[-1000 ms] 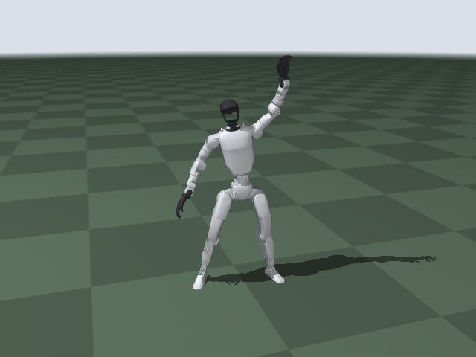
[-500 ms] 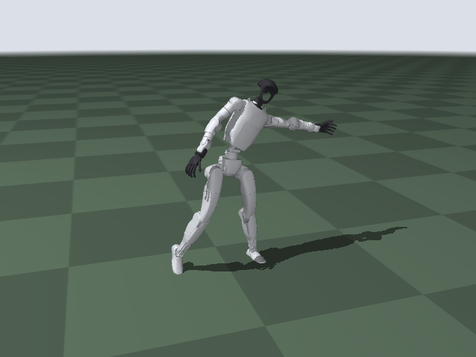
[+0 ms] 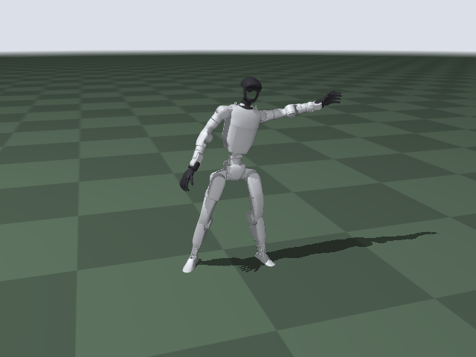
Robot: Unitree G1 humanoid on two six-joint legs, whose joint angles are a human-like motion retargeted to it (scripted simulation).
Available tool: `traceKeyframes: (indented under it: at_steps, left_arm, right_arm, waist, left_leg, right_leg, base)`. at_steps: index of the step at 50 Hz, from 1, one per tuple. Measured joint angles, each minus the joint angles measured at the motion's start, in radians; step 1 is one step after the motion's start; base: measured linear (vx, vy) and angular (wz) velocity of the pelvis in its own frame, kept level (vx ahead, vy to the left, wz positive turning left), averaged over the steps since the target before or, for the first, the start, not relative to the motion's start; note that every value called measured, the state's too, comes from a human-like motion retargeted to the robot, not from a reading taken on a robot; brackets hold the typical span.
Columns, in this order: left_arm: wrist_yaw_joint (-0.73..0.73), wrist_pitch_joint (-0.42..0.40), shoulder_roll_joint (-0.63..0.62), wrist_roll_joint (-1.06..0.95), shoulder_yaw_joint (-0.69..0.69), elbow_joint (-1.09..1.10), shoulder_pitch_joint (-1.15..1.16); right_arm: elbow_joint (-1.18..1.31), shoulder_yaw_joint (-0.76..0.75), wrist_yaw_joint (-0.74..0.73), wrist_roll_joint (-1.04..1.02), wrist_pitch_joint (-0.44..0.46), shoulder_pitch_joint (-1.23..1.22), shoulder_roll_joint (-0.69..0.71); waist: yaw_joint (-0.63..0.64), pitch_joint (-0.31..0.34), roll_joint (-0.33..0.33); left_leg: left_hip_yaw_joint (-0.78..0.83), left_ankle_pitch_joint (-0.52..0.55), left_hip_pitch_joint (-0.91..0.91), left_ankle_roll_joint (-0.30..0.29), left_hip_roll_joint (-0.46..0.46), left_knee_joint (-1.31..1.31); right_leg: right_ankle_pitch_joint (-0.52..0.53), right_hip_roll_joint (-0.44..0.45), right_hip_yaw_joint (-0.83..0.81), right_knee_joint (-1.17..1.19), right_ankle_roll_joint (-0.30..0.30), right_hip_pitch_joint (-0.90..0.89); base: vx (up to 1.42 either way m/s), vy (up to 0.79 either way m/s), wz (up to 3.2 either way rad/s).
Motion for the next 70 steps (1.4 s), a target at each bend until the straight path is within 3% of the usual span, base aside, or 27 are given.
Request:
traceKeyframes:
  at_steps: [7,14,26,33,35,37,39,42,50,55,59,64,70]
  left_arm:
    - [0.062,-0.059,0.084,0.14,0.032,-0.114,-0.065]
    - [0.028,-0.079,0.137,0.381,-0.158,-0.347,-0.414]
    - [0.07,-0.118,0.137,1.03,-0.579,-0.983,-0.659]
    - [0.098,-0.109,0.137,1.177,-0.668,-1.108,-0.689]
    - [0.104,-0.102,0.137,1.189,-0.682,-1.108,-0.692]
    - [0.057,-0.136,0.137,0.982,-0.648,-1.129,-0.658]
    - [0.084,-0.105,0.137,1.177,-0.704,-1.088,-0.695]
    - [0.098,-0.111,0.137,1.211,-0.728,-1.074,-0.708]
    - [0.092,-0.13,0.137,1.159,-0.697,-0.972,-0.715]
    - [0.085,-0.123,0.137,1.065,-0.65,-0.881,-0.712]
    - [0.059,-0.12,0.137,0.974,-0.608,-0.794,-0.689]
    - [0.029,-0.115,0.137,0.887,-0.524,-0.64,-0.595]
    - [0.012,-0.072,0.137,0.717,-0.399,-0.355,-0.382]
  right_arm:
    - [0.027,-0.08,-0.013,0.056,-0.019,0.1,-0.149]
    - [0.047,-0.149,-0.022,0.104,-0.025,0.132,-0.255]
    - [0.016,-0.073,0.003,0.114,-0.047,0.047,-0.384]
    - [0.0,-0.042,-0.008,0.11,-0.064,0.011,-0.389]
    - [0.0,-0.037,-0.012,0.11,-0.064,0.013,-0.381]
    - [0.006,-0.017,-0.009,0.109,-0.041,-0.004,-0.363]
    - [0.01,-0.04,-0.008,0.101,-0.056,0.036,-0.363]
    - [0.014,-0.048,-0.009,0.091,-0.058,0.059,-0.335]
    - [0.013,-0.071,-0.009,0.083,-0.062,0.088,-0.276]
    - [0.013,-0.087,-0.021,0.1,-0.068,0.096,-0.261]
    - [0.034,-0.084,-0.025,0.101,-0.063,0.095,-0.235]
    - [0.037,-0.044,-0.027,0.099,-0.056,0.08,-0.182]
    - [-0.018,0.026,-0.021,0.055,-0.073,0.048,-0.127]
  waist:
    - [0.014,-0.046,0.238]
    - [-0.058,-0.02,0.443]
    - [-0.231,0.063,0.6]
    - [-0.321,0.101,0.654]
    - [-0.331,0.107,0.659]
    - [-0.348,0.12,0.649]
    - [-0.332,0.105,0.661]
    - [-0.325,0.095,0.652]
    - [-0.31,0.05,0.629]
    - [-0.281,0.008,0.605]
    - [-0.244,-0.028,0.549]
    - [-0.217,-0.039,0.423]
    - [-0.188,-0.01,0.275]
  left_leg:
    - [0.121,0.075,0.003,-0.013,0.033,0.055]
    - [0.147,0.181,0.006,0.007,0.117,0.159]
    - [0.123,0.285,-0.008,0.087,0.084,0.447]
    - [0.091,0.353,-0.032,0.131,0.091,0.529]
    - [0.067,0.361,-0.035,0.136,0.089,0.542]
    - [0.046,0.365,-0.033,0.139,0.077,0.547]
    - [0.029,0.36,-0.031,0.13,0.078,0.554]
    - [0.012,0.331,-0.025,0.106,0.079,0.558]
    - [-0.009,0.12,0.002,0.01,0.111,0.46]
    - [0.096,0.002,0.003,0.042,0.134,0.331]
    - [0.142,-0.056,0.008,0.071,0.101,0.221]
    - [0.039,-0.063,0.019,0.058,0.023,0.134]
    - [-0.096,-0.052,0.035,0.039,-0.001,0.095]
  right_leg:
    - [-0.003,0.028,0.078,-0.118,0.076,-0.005]
    - [-0.01,0.118,0.187,-0.152,0.076,-0.018]
    - [0.005,0.143,0.401,-0.196,0.076,-0.038]
    - [0.017,0.167,0.487,-0.21,0.076,-0.049]
    - [0.022,0.175,0.504,-0.213,0.076,-0.051]
    - [0.024,0.17,0.515,-0.215,0.076,-0.051]
    - [0.026,0.177,0.521,-0.218,0.076,-0.05]
    - [0.024,0.18,0.521,-0.219,0.076,-0.048]
    - [0.009,0.209,0.427,-0.211,0.076,-0.035]
    - [-0.002,0.206,0.301,-0.184,0.076,-0.03]
    - [0.004,0.16,0.186,-0.14,0.076,-0.021]
    - [0.071,0.063,0.082,-0.049,0.075,0.017]
    - [0.216,0.023,0.167,0.145,0.053,-0.019]
  base:
    - [-0.08,-0.33,-0.95]
    - [-0.03,-0.41,-0.85]
    - [0.03,-0.2,-1.0]
    - [0.05,-0.06,-0.7]
    - [0.03,-0.02,-0.52]
    - [0.03,0.02,-0.35]
    - [0.03,0.04,-0.24]
    - [0.02,0.07,-0.01]
    - [0.0,0.11,0.54]
    - [-0.03,0.24,1.29]
    - [0.0,0.39,1.63]
    - [0.06,0.46,1.62]
    - [0.06,0.32,1.14]
